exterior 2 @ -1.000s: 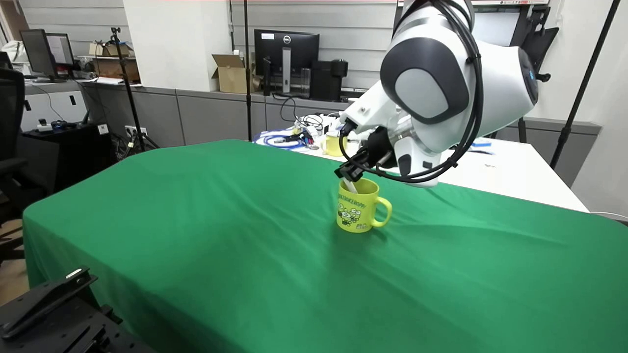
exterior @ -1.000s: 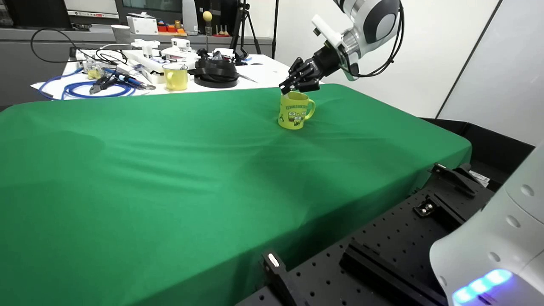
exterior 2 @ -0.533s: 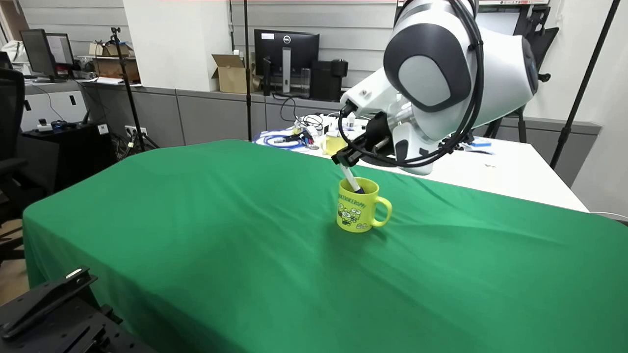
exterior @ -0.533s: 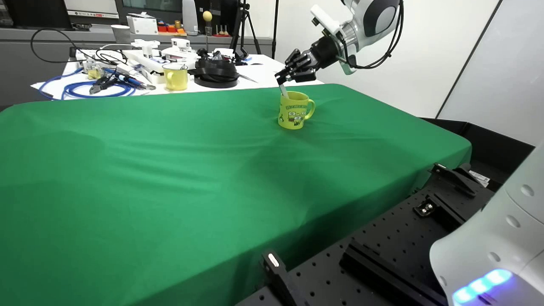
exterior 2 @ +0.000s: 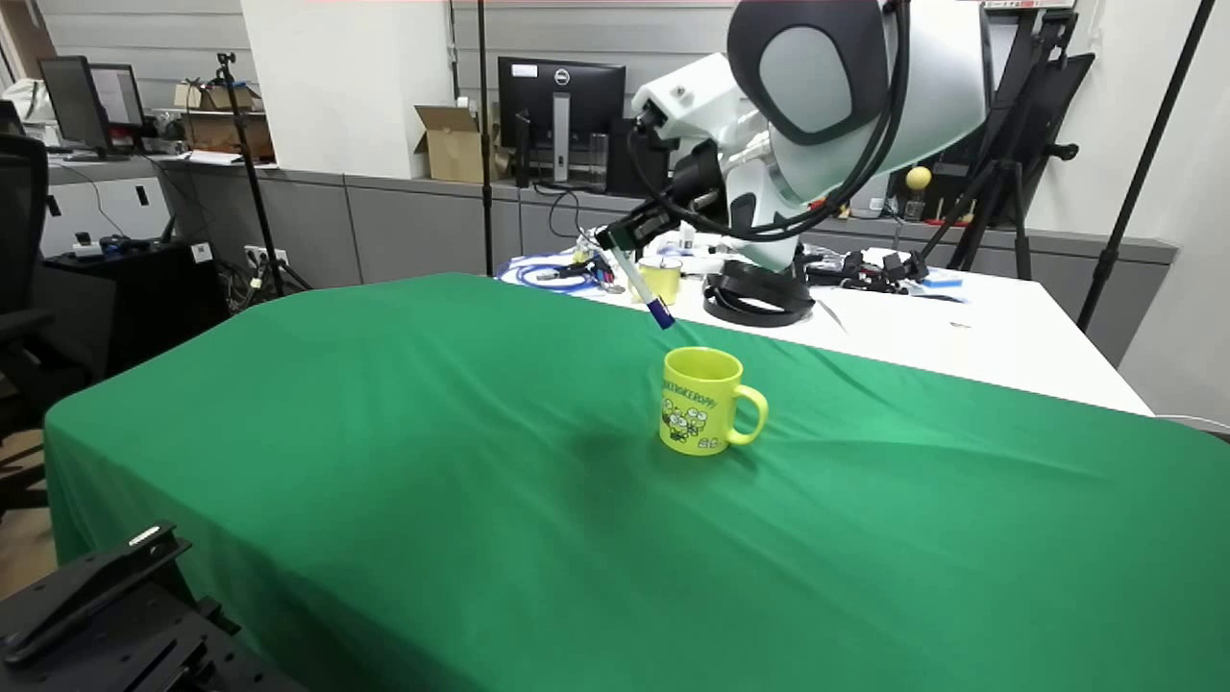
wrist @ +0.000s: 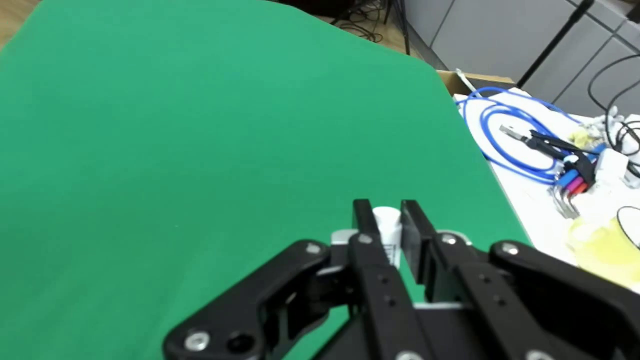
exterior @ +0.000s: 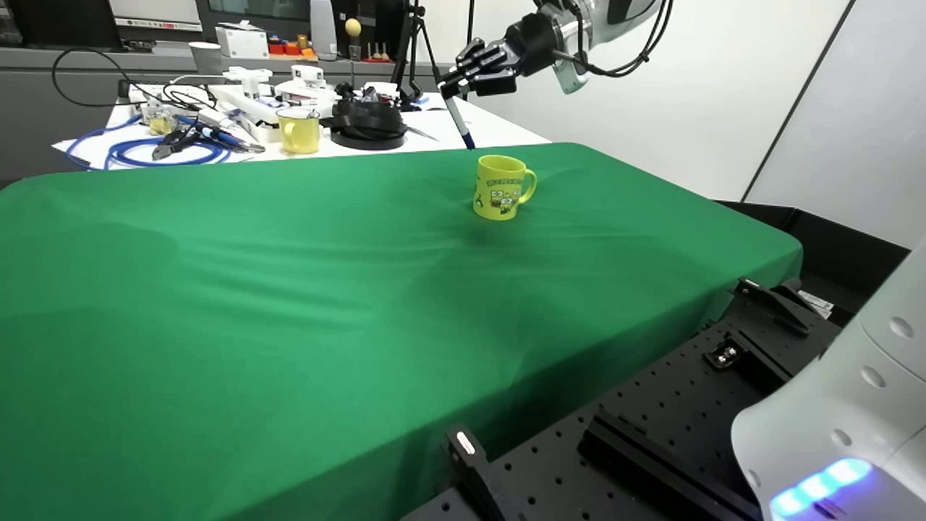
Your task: Take the blue marker out of the yellow mug
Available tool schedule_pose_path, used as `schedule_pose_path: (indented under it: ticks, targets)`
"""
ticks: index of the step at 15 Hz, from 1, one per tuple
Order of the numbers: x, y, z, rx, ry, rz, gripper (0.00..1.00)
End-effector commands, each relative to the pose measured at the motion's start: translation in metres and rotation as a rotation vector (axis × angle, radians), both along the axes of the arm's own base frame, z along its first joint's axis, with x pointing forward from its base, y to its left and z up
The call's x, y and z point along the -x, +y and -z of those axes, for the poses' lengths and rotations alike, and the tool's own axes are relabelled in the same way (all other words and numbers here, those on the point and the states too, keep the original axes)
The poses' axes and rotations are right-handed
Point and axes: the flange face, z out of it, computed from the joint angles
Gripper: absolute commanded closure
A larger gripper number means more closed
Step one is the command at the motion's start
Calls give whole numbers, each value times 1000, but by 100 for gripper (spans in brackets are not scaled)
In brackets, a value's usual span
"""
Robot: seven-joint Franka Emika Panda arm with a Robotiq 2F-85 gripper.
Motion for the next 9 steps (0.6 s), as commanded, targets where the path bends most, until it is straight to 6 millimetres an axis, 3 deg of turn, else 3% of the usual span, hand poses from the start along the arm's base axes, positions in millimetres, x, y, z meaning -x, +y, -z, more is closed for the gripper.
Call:
schedule_pose_path:
  ticks: [1, 4, 9]
  targets:
    - [8, 42, -26, 114, -11, -163, 95]
    - [24, 77, -20, 249, -54, -308, 95]
    - [64, 140, 17, 466, -186, -500, 95]
